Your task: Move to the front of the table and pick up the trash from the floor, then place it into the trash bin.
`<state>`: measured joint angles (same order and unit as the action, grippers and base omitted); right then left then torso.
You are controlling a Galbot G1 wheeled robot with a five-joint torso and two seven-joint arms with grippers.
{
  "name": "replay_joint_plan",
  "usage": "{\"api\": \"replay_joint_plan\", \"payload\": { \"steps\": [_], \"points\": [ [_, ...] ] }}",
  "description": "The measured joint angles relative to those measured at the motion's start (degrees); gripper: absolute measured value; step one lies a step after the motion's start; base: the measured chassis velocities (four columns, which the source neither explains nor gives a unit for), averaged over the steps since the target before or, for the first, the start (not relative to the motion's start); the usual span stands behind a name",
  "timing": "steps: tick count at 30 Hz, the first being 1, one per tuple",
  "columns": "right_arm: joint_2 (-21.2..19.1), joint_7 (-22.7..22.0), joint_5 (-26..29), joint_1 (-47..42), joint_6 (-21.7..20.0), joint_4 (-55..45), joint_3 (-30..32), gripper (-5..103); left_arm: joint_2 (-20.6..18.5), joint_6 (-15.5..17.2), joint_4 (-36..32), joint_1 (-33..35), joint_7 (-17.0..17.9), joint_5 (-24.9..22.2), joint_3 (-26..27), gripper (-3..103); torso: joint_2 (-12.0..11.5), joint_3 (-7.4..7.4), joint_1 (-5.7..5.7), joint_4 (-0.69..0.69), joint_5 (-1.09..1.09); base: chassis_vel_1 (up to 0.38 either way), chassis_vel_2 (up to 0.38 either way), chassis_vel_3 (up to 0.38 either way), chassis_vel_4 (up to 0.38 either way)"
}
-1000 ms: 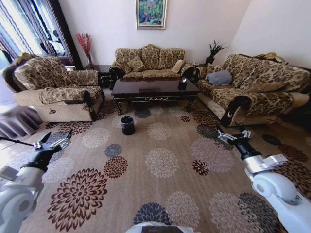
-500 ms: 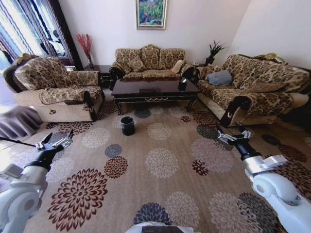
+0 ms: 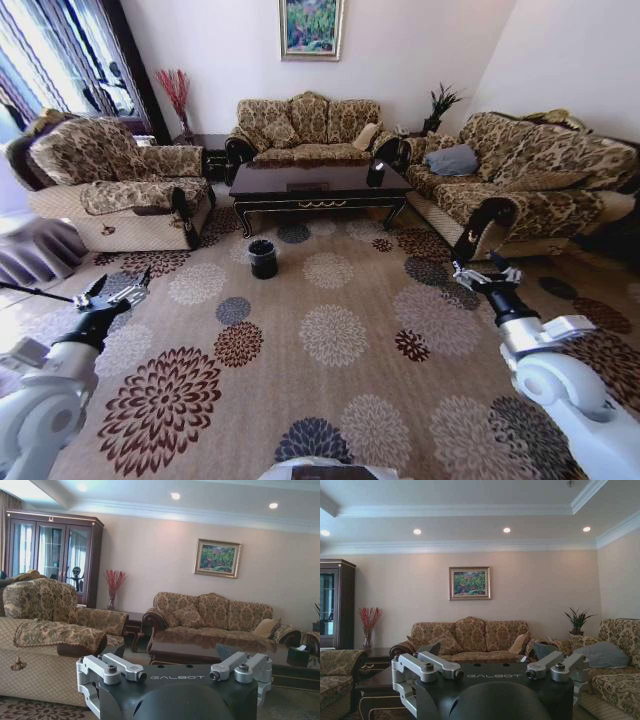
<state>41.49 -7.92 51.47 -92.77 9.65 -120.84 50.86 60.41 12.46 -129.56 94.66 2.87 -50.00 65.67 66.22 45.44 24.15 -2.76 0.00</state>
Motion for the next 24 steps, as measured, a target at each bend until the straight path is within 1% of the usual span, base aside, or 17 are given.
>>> {"api": "replay_joint_plan", "payload": {
  "steps": [6, 24],
  "points": [
    [-0.1, 0.1, -0.8, 0.0, -0.3, 0.0, -0.1, 100, 0.0, 0.0, 0.2, 0.0, 0.1, 0.8, 0.1, 100, -0.1, -0.05, -0.04, 0.00, 0.00, 0.000, 0.000, 0.000, 0.000],
    [-0.1, 0.2, -0.9, 0.0, -0.3, 0.0, -0.1, 100, 0.0, 0.1, 0.2, 0.0, 0.2, 0.9, 0.2, 100, -0.2, -0.11, -0.09, 0.00, 0.00, 0.000, 0.000, 0.000, 0.000]
  ]
}}
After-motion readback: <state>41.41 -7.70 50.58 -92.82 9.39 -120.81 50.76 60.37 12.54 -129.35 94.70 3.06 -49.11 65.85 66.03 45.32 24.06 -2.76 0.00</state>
